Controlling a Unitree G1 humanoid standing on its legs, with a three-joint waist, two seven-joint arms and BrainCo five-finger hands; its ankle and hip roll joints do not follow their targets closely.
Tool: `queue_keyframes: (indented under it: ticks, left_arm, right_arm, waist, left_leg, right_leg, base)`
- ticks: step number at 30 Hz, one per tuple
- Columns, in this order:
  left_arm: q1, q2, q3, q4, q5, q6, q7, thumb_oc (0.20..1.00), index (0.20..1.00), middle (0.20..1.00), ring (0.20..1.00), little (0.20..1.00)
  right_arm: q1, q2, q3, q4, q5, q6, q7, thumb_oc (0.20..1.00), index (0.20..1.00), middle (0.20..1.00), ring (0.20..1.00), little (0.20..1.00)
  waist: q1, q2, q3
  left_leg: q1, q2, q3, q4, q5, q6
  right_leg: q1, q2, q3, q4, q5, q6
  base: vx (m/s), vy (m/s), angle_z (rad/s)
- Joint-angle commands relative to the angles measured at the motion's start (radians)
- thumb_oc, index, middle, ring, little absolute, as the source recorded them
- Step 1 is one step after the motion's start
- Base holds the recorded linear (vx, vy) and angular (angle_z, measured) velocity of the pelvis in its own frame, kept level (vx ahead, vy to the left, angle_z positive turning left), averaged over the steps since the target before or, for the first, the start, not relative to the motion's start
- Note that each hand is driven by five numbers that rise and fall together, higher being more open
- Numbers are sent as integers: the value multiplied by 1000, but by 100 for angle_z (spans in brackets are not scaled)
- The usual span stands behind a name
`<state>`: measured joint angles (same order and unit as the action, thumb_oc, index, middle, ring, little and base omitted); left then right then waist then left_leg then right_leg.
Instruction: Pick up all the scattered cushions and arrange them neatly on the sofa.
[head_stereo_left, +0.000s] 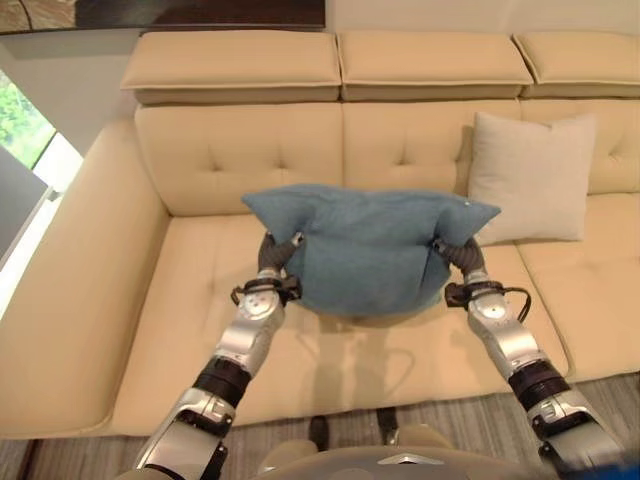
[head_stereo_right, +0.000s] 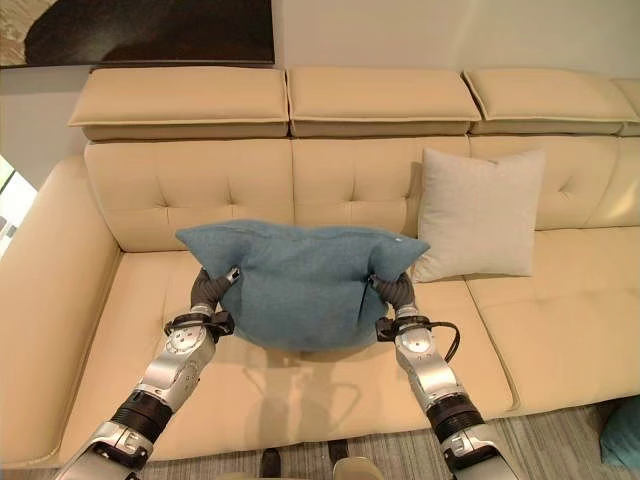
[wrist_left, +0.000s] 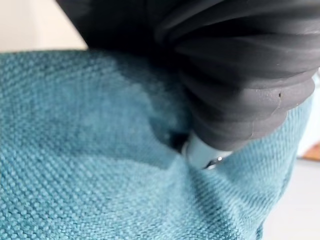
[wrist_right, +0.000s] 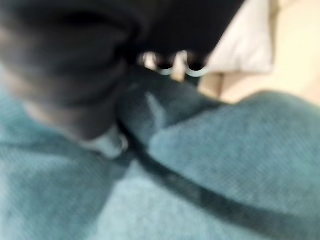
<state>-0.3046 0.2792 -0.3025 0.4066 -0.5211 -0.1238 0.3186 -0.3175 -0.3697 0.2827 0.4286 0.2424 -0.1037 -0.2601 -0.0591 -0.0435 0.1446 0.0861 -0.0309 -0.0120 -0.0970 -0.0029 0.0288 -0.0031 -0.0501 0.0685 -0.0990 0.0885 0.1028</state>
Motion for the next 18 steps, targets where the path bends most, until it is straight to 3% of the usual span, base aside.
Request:
queue_keyframes:
  ticks: [1, 9, 18]
  left_arm:
    - [-185, -33, -70, -38, 14, -85, 5, 200, 200, 200, 200, 200]
    - [-439, 36, -95, 39, -12, -109, 72, 200, 200, 200, 200, 200]
    - [-732, 133, -159, 188, -67, -158, 100, 200, 200, 200, 200, 200]
  right_arm:
    - [-154, 23, 22, -61, -29, -78, -19, 200, 200, 200, 200, 200]
    - [-421, -26, 88, 27, 13, -71, -77, 200, 200, 200, 200, 200]
    - [-768, -110, 183, 209, 88, -76, -110, 200, 200, 200, 200, 200]
  waist:
    - [14, 15, -103]
    - [15, 19, -74]
    - [28, 21, -54]
  left_leg:
    - [-32, 19, 50, 10, 7, -82]
    - [-133, 35, 53, 10, 34, -97]
    - [-363, 30, 10, 10, 104, -120]
  right_leg:
    - [14, -15, -24, 12, -30, 50]
    - [-83, -4, -26, 12, -11, 60]
    - [-314, 3, -9, 12, 57, 68]
  base:
    - [16, -61, 1]
    - [-55, -29, 1]
    - [-65, -11, 0]
